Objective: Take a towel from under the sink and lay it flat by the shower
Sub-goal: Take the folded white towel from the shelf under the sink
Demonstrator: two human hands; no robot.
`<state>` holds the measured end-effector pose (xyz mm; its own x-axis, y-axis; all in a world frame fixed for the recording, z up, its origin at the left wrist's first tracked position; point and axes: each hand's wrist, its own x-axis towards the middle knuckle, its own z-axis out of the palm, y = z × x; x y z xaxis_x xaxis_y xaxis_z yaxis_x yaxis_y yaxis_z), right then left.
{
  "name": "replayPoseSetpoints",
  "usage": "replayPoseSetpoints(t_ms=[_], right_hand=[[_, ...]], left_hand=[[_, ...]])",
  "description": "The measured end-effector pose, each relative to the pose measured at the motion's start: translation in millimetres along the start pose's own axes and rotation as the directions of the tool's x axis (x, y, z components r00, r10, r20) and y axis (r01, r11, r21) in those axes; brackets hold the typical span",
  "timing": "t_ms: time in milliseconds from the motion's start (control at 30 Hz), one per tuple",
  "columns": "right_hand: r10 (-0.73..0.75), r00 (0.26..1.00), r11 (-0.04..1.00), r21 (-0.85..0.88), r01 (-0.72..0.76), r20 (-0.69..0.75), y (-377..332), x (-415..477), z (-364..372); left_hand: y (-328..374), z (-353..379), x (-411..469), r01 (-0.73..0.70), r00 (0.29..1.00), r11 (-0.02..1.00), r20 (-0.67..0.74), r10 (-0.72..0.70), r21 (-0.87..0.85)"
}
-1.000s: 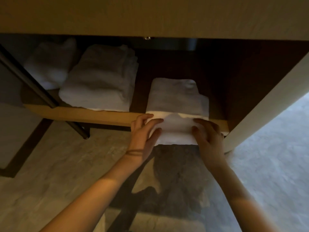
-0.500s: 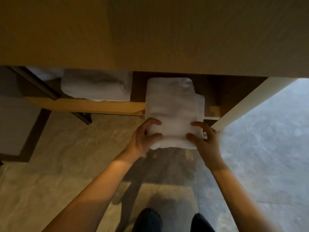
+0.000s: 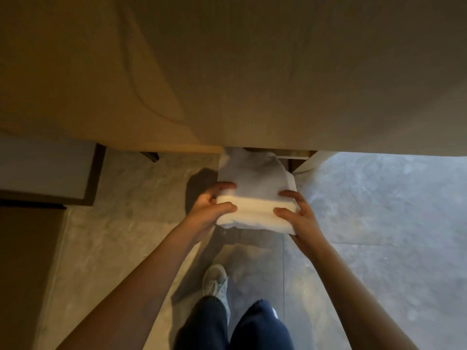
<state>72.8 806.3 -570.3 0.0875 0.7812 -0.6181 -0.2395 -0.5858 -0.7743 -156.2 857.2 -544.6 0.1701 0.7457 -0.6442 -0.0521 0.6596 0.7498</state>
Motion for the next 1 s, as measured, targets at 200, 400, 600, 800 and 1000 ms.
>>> replayPoseSetpoints(t_ms=[200, 400, 600, 800, 1000], right_hand=[[0.010, 1.000, 1.000, 0.011, -0.010, 0.018, -77, -118, 13], [0.013, 0.998, 0.997, -0.074, -0.009, 0.057, -178, -246, 28], [-0.076, 0.987, 0.987, -0.130, 0.095, 0.139, -280, -353, 41], [-0.285, 0.938, 0.943, -0.116, 0.311, 0.196, -366, -415, 57], [-0.498, 0.830, 0.851, -0.043, 0.524, 0.252, -454, -436, 85]], left_hand=[[55, 16, -123, 0.057, 0.998, 0.998, -0.017, -0.058, -0.037], [139, 38, -264, 0.064, 0.998, 0.992, -0.011, -0.065, -0.109], [214, 57, -376, -0.036, 0.999, 0.979, 0.028, 0.043, -0.202], [283, 65, -437, -0.281, 0.948, 0.935, 0.089, 0.306, -0.215], [380, 69, -459, -0.515, 0.836, 0.839, 0.113, 0.537, -0.174]])
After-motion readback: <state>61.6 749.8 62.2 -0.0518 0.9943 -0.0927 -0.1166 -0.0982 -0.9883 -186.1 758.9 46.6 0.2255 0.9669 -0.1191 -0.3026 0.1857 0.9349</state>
